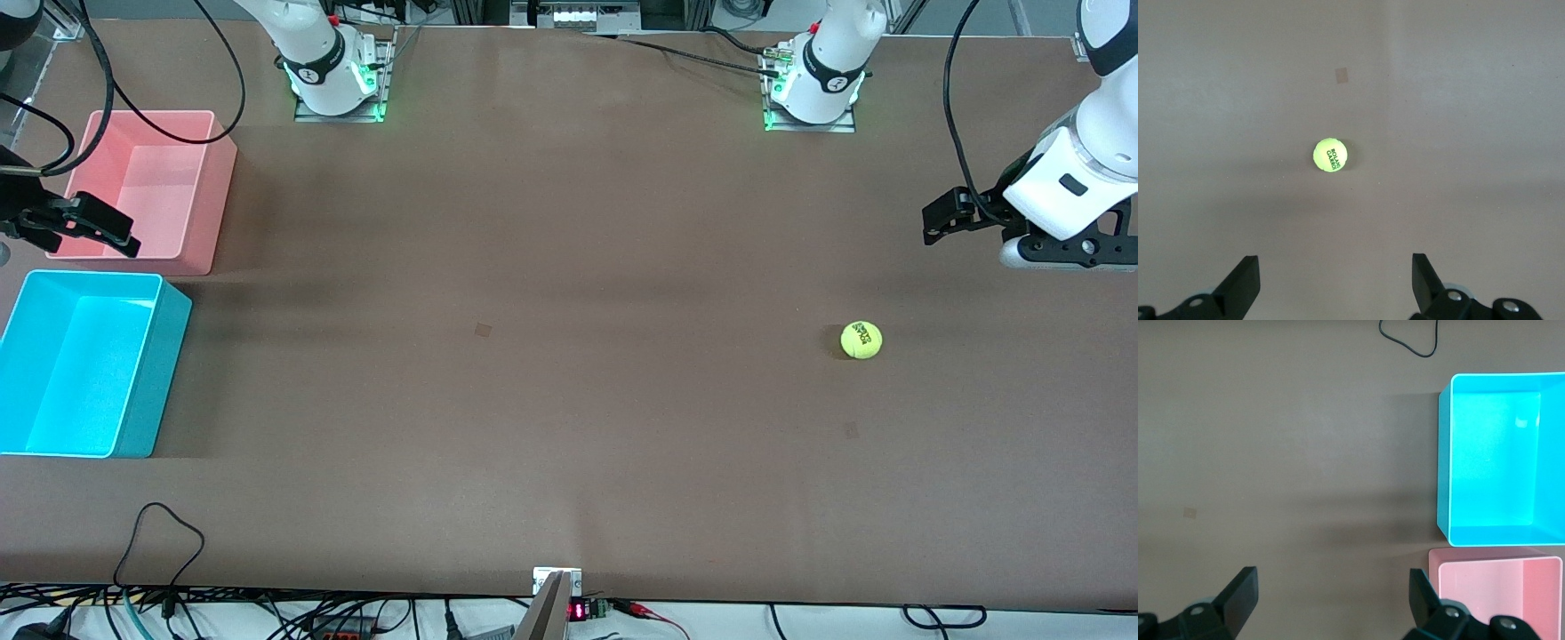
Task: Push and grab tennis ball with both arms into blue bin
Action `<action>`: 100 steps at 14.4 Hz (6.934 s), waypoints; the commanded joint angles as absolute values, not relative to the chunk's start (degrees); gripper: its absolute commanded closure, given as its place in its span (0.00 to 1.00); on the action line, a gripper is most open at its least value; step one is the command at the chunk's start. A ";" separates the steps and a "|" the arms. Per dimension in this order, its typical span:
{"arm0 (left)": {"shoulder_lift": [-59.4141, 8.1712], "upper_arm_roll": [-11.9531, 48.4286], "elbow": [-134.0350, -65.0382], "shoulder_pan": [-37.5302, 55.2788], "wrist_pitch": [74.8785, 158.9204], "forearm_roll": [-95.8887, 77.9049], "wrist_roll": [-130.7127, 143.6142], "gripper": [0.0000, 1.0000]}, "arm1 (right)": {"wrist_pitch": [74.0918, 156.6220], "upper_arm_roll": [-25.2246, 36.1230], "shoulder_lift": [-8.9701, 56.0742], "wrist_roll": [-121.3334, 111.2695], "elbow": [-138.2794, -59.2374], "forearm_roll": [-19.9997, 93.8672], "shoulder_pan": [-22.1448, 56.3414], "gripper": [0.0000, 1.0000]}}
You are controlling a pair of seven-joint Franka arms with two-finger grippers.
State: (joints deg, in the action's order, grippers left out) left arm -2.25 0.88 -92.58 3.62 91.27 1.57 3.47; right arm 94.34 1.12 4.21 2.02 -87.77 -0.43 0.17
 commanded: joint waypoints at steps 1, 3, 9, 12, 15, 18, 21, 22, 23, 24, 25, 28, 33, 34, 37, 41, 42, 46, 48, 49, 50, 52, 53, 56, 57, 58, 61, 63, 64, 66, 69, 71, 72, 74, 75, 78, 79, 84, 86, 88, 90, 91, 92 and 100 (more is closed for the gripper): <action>-3.08 0.88 -91.14 3.60 90.88 0.62 2.72 0.00 | 94.13 0.79 2.73 2.55 -89.46 0.00 -0.09 0.00; -3.16 0.88 -90.97 3.60 90.88 0.70 2.72 0.00 | 94.92 0.79 2.81 2.55 -89.39 0.00 -0.09 0.00; -2.90 0.88 -91.14 3.52 90.35 0.70 3.78 0.00 | 95.01 0.70 2.99 2.55 -89.12 0.09 -0.09 0.00; -2.99 0.88 -91.41 3.16 90.18 0.53 3.34 0.00 | 94.83 0.53 3.60 2.55 -89.03 0.18 -0.09 0.00; -2.99 1.23 -91.06 3.69 90.35 0.88 3.34 0.00 | 94.13 0.53 4.22 2.46 -89.12 0.18 -0.09 0.00; -2.90 2.02 -90.97 3.43 90.00 0.97 2.81 0.31 | 93.69 0.53 5.54 1.93 -89.21 0.26 -0.09 0.00; -2.90 2.02 -90.70 3.25 88.68 0.88 2.64 0.72 | 92.90 0.53 6.32 2.11 -89.30 0.18 0.17 0.00; -2.90 2.02 -90.70 3.34 88.59 0.88 2.64 0.82 | 92.73 0.44 6.50 2.02 -89.30 0.18 0.18 0.00; -2.90 2.02 -90.70 3.34 88.42 0.88 2.64 0.87 | 92.72 0.44 6.76 2.02 -89.30 0.18 0.18 0.00; -2.90 2.02 -90.79 3.34 88.33 0.88 2.64 0.90 | 92.72 0.35 7.55 1.67 -89.38 0.18 0.44 0.00; -2.99 2.02 -90.70 3.34 87.20 0.97 2.64 0.94 | 92.64 0.35 7.91 1.58 -89.38 0.18 0.70 0.00; -3.25 2.02 -90.79 3.51 85.43 0.88 2.64 0.95 | 88.87 0.18 8.35 2.46 -89.74 0.18 1.05 0.00; -6.84 2.11 -90.01 3.78 82.36 1.15 -8.57 0.94 | 85.43 0.26 10.72 1.49 -89.82 -0.44 3.51 0.00; -7.20 2.02 -90.00 3.69 81.83 1.32 -12.18 1.00 | 84.91 0.26 10.81 1.93 -89.91 -0.44 3.43 0.00; -11.06 2.02 -90.96 2.90 82.17 1.58 -19.92 1.00 | 84.81 0.26 9.67 2.02 -93.59 -0.35 3.43 0.00; -14.41 1.93 -93.15 2.72 88.31 9.65 -36.44 1.00 | 88.66 0.26 6.95 1.76 -98.59 -0.26 3.60 0.00; -14.94 1.93 -95.08 2.38 91.03 10.10 -40.22 1.00 | 91.12 0.26 5.55 1.76 -101.48 -0.26 3.78 0.00; -14.94 1.93 -101.06 -1.40 102.98 13.26 -57.88 1.00 | 107.36 0.26 -1.05 1.67 -118.35 -0.44 3.95 0.00; -14.94 1.93 -104.22 -2.72 108.78 15.11 -64.39 1.00 | 113.89 0.18 -0.01 1.32 -121.29 -0.53 4.74 0.00; -14.94 1.93 -106.41 -2.90 112.46 16.25 -67.90 1.00 | 114.17 0.18 0.17 1.32 -121.03 -0.70 5.79 0.00; -14.94 1.93 -108.00 -3.07 116.15 16.52 -71.51 1.00 | 114.34 0.18 0.26 1.49 -121.03 -0.88 6.24 0.00; -15.55 1.85 -109.95 -5.35 119.17 16.61 -73.38 1.00 | 114.52 0.26 1.05 1.93 -120.85 -0.79 5.98 0.00; -16.60 1.85 -110.13 -5.80 119.88 16.61 -73.65 1.00 | 114.61 0.26 1.23 1.93 -120.85 -0.79 5.80 0.00; -18.45 1.85 -110.30 -6.06 122.16 16.61 -77.77 1.00 | 114.61 0.35 2.46 1.76 -119.97 -0.79 5.54 0.00; -19.07 2.02 -111.00 -7.37 122.34 16.44 -77.78 1.00 | 114.61 0.35 2.63 1.67 -119.62 -0.79 5.54 0.00; -19.42 2.02 -112.31 -7.82 124.08 16.52 -77.96 1.00 | 114.61 0.35 2.64 1.67 -119.62 -0.79 5.71 0.00; -20.64 2.02 -115.31 -8.26 129.36 16.61 -82.41 1.00 | 114.61 0.35 2.99 1.76 -119.62 -0.79 5.80 0.00; -22.84 2.02 -115.49 -10.53 134.01 16.52 -87.17 1.00 | 114.61 0.35 3.08 1.50 -119.62 -0.79 5.54 0.00; -23.90 2.02 -115.40 -11.33 135.86 16.61 -87.45 1.00 | 114.61 0.35 3.08 1.41 -119.53 -0.79 5.54 0.00; -26.09 2.02 -115.49 -11.34 139.29 16.52 -87.54 1.00 | 114.52 0.35 3.08 1.41 -119.27 -0.79 5.54 0.00; -28.04 2.46 -116.01 -10.90 140.54 16.52 -86.66 1.00 | 114.26 0.35 3.08 1.32 -119.18 -0.79 5.98 0.00; -28.04 5.09 -117.24 -11.16 140.54 16.44 -85.09 1.00 | 114.17 0.35 3.08 1.23 -119.18 -0.88 5.98 0.00; -27.95 5.71 -117.94 -11.16 140.54 16.44 -83.08 1.00 | 114.17 0.35 3.08 1.23 -119.18 -0.88 5.98 0.00; -27.69 9.73 -119.17 -11.42 140.27 16.35 -76.94 1.00 | 114.17 0.35 3.08 1.23 -119.18 -0.88 6.06 0.00; -27.86 11.76 -119.09 -11.34 140.45 16.35 -73.42 1.00 | 114.17 0.35 3.08 1.23 -119.09 -0.88 5.98 0.00; -28.04 19.75 -118.22 -9.15 142.38 16.35 -55.96 1.00 | 114.17 0.35 3.08 1.23 -119.09 -0.88 5.98 0.00; -28.04 20.38 -117.17 -7.57 142.30 16.43 -51.55 1.00 | 114.17 0.35 3.08 1.23 -119.09 -0.88 5.98 0.00; -25.41 21.27 -116.98 -9.91 139.15 16.35 -51.57 1.00 | 114.08 0.35 3.08 1.23 -119.09 -0.88 5.98 0.00; -22.08 21.36 -115.59 -13.17 131.35 16.35 -55.44 1.00 | 114.08 0.35 3.08 1.23 -119.09 -0.88 5.98 0.00; -20.31 21.27 -110.86 -13.45 120.38 16.35 -56.07 1.00 | 114.08 0.35 3.16 1.23 -119.18 -0.88 5.98 0.00; -20.39 21.27 -103.40 -13.36 109.57 16.43 -56.16 1.00 | 113.99 0.35 3.60 1.23 -119.27 -0.88 5.98 0.00; -20.56 21.27 -100.23 -13.27 105.16 16.44 -56.08 1.00 | 113.99 0.26 3.69 1.32 -119.27 -0.88 6.06 0.00; -20.57 21.36 -97.76 -13.27 101.81 16.44 -56.07 1.00 | 113.99 0.26 3.69 1.32 -119.27 -0.88 6.06 0.00; -20.74 21.18 -87.63 -13.01 91.08 16.17 -52.83 1.00 | 113.99 0.18 4.92 1.76 -119.53 -0.09 8.08 0.00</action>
